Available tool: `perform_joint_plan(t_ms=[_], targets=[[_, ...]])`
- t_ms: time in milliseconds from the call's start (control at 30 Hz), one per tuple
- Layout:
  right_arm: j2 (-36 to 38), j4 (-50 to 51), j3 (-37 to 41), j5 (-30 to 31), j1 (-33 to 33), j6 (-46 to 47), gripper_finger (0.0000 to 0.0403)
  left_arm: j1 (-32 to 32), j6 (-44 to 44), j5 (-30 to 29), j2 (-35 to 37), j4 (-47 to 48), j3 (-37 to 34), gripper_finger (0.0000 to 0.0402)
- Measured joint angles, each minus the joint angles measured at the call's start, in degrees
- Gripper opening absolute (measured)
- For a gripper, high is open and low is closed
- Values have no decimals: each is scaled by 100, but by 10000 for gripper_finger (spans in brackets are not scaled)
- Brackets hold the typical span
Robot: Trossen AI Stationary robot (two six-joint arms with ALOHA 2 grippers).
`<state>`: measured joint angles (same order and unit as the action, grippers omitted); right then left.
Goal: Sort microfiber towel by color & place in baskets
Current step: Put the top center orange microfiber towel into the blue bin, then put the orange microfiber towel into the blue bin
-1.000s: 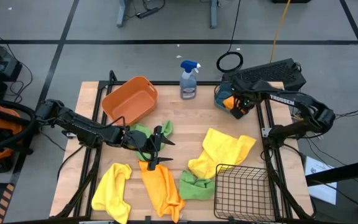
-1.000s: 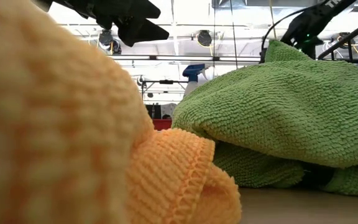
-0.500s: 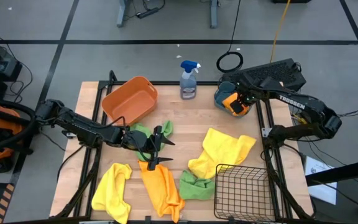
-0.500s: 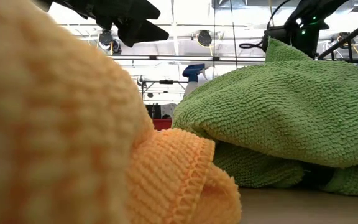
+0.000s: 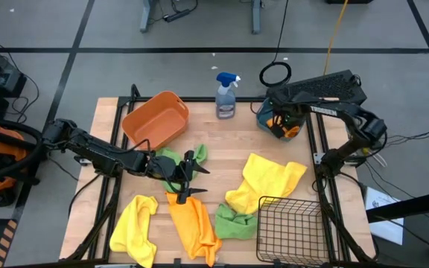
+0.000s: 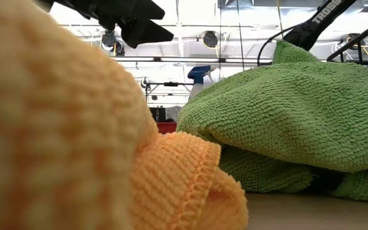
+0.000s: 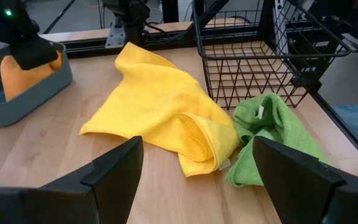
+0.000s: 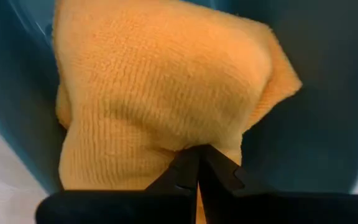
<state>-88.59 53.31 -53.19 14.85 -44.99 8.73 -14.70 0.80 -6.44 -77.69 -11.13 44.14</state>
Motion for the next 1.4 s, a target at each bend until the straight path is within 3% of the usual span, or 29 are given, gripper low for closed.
perform_joint_plan(t_ms=[233,500,667,867,967,1133,1400], targets=[[298,290,-94,-21,13,-65,0,0,-7,0,0,30,0,309],[1826,963,-540,-19,408,231,0,-2,0,0,1,24,0,309],[2882,1214,-541,-15,1045,912,0,-138,75,257,27,398,2,309],[3786,817,-116,24,2437,1570,0,-792,803,639,103,911,2,309],[4089,377,287,25,3092,1844,0,-1222,1071,356,105,836,2,309],[4237,-589,954,26,4041,1977,0,-1949,1803,-616,-87,853,2,309],[4046,-2262,1237,524,5266,1888,0,-2612,2871,-1733,-1364,-140,3,309]])
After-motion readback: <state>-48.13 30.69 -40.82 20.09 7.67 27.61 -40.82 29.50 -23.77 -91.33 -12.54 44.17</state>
